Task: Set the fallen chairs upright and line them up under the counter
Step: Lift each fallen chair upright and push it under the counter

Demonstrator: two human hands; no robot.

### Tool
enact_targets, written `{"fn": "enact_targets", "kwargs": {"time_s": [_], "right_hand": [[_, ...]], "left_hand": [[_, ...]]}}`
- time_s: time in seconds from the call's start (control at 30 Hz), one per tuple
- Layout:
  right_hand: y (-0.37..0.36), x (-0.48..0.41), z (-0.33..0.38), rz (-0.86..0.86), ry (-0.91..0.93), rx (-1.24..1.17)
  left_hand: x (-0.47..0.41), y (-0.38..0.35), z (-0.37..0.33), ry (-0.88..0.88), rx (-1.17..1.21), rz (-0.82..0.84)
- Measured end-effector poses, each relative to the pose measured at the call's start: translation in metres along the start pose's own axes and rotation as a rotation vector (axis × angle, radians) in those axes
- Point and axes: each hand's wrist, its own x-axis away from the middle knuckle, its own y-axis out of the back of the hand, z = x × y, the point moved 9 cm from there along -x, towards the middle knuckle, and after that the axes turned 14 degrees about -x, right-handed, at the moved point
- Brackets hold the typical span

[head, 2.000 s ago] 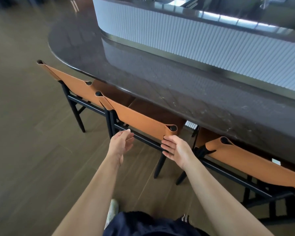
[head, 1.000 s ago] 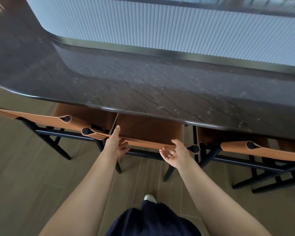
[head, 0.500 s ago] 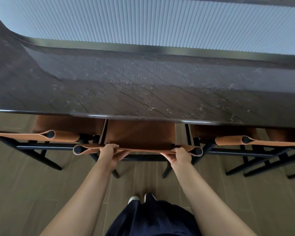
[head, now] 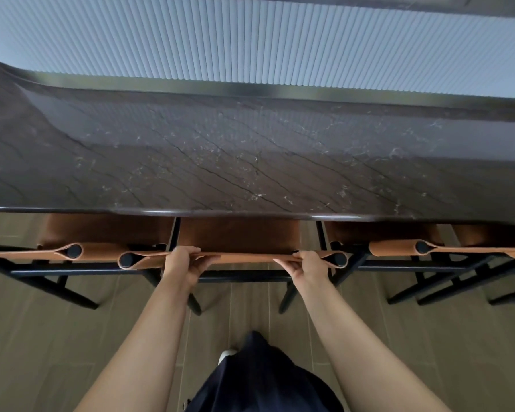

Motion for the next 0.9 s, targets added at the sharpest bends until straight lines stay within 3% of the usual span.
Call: {"fn": "enact_targets", "kwargs": {"time_s": [0.2, 0.9], "right_hand": [[-0.034, -0.008, -0.013, 0.041, -0.004, -0.002], [-0.034, -0.033, 0.002, 0.013, 0.029, 0.080]], "left_hand": [[-0.019, -0.001, -0.031, 0.021, 0.030, 0.047], [-0.021, -0.015, -0.023, 0.055, 0.046, 0.086]]}}
